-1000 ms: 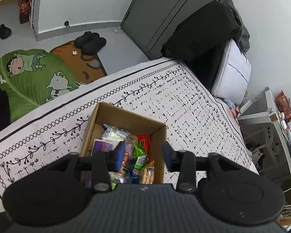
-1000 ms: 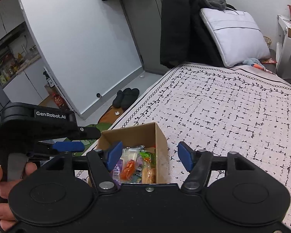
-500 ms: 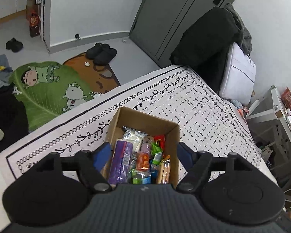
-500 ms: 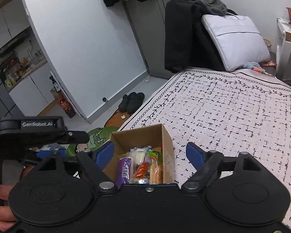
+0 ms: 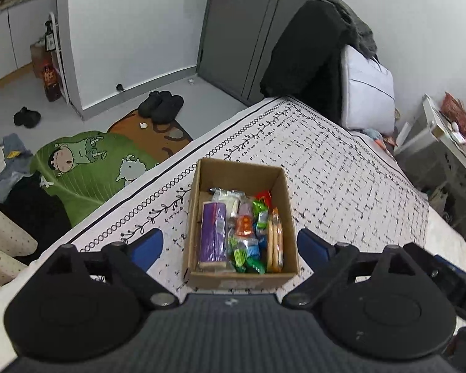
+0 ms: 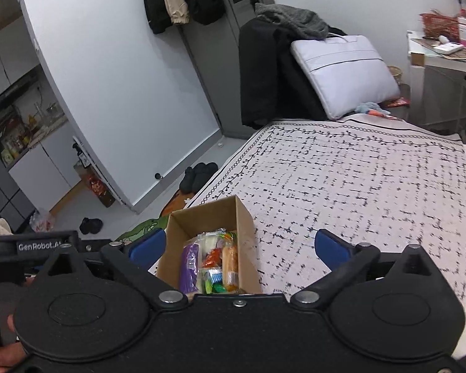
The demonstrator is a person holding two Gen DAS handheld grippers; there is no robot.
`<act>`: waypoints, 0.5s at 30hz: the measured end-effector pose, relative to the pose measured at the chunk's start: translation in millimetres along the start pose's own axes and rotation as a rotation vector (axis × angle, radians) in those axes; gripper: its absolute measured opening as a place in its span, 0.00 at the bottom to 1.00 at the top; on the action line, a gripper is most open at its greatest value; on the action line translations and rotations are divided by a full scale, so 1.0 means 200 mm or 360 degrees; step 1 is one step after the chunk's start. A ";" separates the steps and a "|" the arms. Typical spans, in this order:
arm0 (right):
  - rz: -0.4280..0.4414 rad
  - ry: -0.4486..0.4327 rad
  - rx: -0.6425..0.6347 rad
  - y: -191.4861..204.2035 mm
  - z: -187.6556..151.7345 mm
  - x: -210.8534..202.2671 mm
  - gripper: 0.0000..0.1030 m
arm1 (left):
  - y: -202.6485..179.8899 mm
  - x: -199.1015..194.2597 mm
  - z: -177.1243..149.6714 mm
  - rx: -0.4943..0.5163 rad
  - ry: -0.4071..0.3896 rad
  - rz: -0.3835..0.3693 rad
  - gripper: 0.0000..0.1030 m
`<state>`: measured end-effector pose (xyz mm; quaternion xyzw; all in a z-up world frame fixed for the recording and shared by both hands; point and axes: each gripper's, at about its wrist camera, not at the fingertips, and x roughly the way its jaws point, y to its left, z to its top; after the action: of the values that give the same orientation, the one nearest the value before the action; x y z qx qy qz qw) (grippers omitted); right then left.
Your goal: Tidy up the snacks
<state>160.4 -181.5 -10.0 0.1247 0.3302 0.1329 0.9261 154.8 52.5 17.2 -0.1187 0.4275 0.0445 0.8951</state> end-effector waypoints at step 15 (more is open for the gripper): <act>-0.0044 -0.0055 -0.0112 0.01 -0.16 -0.33 1.00 | -0.08 -0.28 -0.23 0.0147 -0.0108 -0.0013 0.97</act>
<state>91.0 -196.8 4.7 0.0896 0.3109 0.1293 0.9373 86.6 27.0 35.3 -0.0775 0.3979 0.0250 0.9138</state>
